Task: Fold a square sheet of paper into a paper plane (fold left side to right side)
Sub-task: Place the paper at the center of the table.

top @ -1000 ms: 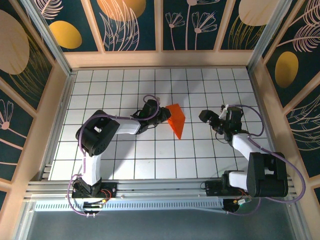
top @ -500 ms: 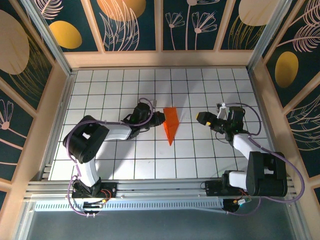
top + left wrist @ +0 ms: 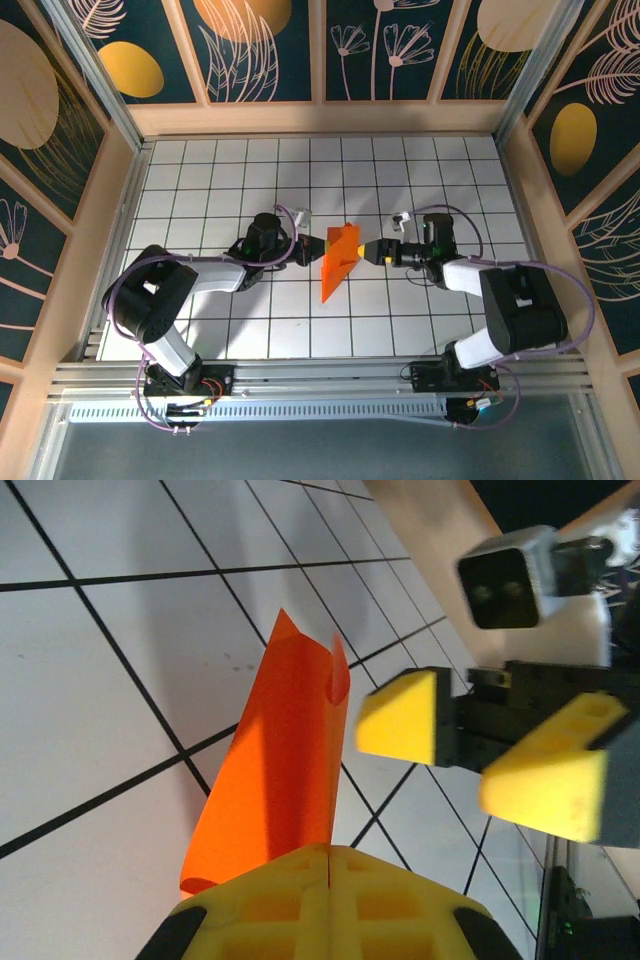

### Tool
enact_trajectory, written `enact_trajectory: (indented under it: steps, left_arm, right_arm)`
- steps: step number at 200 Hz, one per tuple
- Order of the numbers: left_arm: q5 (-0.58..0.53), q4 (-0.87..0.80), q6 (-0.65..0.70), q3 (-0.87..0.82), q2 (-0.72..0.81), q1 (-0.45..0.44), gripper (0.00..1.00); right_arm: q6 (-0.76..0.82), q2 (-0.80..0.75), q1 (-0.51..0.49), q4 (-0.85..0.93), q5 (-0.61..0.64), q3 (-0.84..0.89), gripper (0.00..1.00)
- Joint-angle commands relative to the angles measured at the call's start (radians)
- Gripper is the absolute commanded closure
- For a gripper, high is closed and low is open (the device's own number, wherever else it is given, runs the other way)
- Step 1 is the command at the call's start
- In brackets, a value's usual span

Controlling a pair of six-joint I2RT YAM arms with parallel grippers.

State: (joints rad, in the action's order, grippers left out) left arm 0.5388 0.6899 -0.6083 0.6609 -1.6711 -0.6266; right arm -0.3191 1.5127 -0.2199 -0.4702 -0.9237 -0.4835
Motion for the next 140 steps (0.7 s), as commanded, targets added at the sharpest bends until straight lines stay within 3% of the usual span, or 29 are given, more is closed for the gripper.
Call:
enact_trajectory:
  steps: [1,63,140]
  left_arm:
    - [0.061,0.074,0.036,-0.015,0.015,0.005,1.00]
    - [0.021,0.084,0.018,-0.018,-0.004,0.004,1.00]
    - [-0.051,0.026,0.028,-0.008,-0.022,0.005,1.00]
  right_arm:
    - [0.041,0.055,-0.028,-0.085,-0.036,-0.046,0.14]
    - [-0.013,0.149,-0.083,-0.209,-0.076,-0.068,0.22]
    - [0.056,0.092,-0.084,-0.069,-0.051,-0.103,0.50]
